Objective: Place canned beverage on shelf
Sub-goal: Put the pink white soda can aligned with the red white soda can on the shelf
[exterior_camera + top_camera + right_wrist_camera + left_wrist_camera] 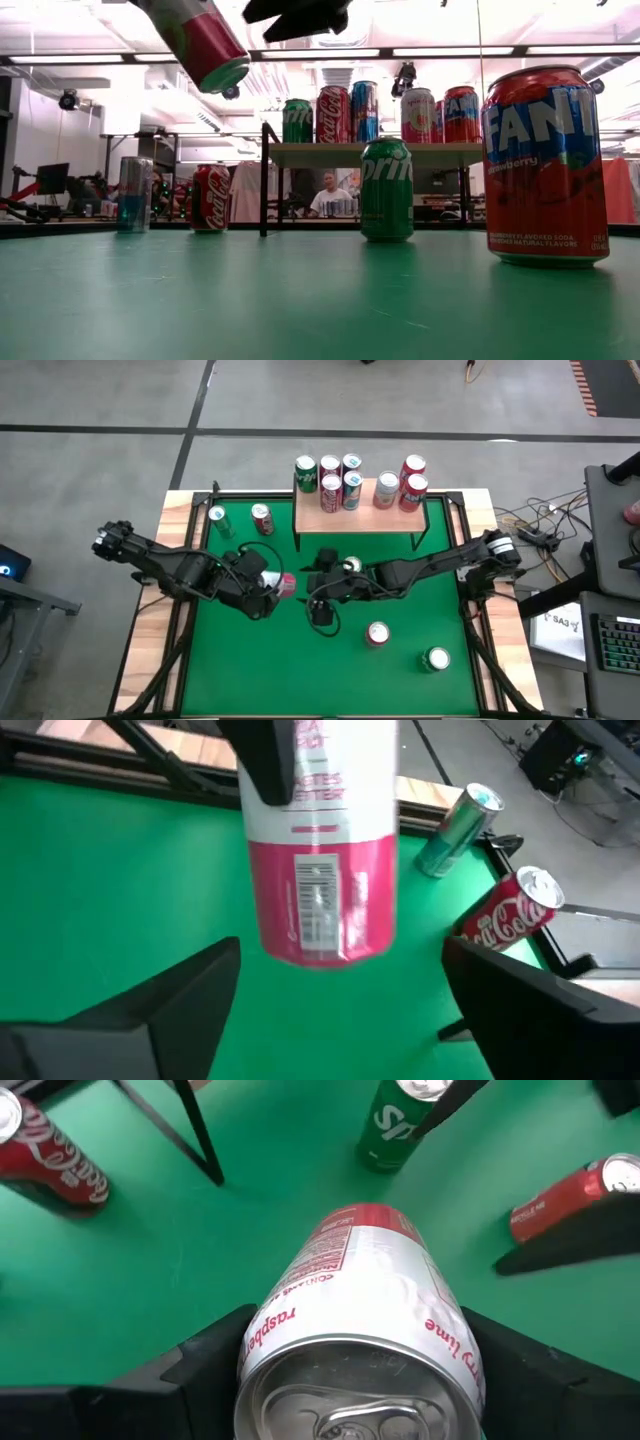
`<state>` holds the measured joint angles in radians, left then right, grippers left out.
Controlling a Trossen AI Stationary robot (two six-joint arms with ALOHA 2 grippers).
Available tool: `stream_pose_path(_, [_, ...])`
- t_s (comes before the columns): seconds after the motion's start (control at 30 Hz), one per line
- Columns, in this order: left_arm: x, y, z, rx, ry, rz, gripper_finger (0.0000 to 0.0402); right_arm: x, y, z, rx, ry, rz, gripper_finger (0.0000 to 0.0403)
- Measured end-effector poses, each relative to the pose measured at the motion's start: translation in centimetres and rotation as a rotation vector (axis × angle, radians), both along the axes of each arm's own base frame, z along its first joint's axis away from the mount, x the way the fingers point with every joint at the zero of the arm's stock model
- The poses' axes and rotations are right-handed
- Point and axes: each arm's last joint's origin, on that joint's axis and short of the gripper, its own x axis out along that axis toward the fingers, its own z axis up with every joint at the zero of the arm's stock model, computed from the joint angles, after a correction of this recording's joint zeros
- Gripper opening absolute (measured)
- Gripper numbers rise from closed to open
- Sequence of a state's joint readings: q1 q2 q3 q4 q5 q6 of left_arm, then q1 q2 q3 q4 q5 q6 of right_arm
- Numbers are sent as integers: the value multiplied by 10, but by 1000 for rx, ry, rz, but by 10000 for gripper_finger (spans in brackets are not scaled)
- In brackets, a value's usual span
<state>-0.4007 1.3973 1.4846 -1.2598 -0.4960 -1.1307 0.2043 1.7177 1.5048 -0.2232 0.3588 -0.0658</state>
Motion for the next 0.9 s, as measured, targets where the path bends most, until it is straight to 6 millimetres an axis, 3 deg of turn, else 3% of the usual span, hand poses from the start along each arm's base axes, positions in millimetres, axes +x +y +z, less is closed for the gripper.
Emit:
stream_pose_path(0.13, [3, 0, 1, 21, -10, -18, 283, 10, 1, 0, -9, -8, 4, 358])
stream_pose_path(0.47, [9, -1, 4, 54, -56, -62, 283, 34, -6, -8, -45, -53, 0, 360])
stream_pose_path(0.57, [10, -1, 4, 71, -55, -79, 283, 36, -7, -7, -52, -67, 2, 339])
stream_pose_path(0.7, [10, -1, 5, 95, -60, -89, 283, 36, -10, -7, -56, -65, -4, 278])
stream_pose_path(0.9, [12, -1, 6, 150, -65, -128, 365, 32, -12, -4, -55, -46, -8, 277])
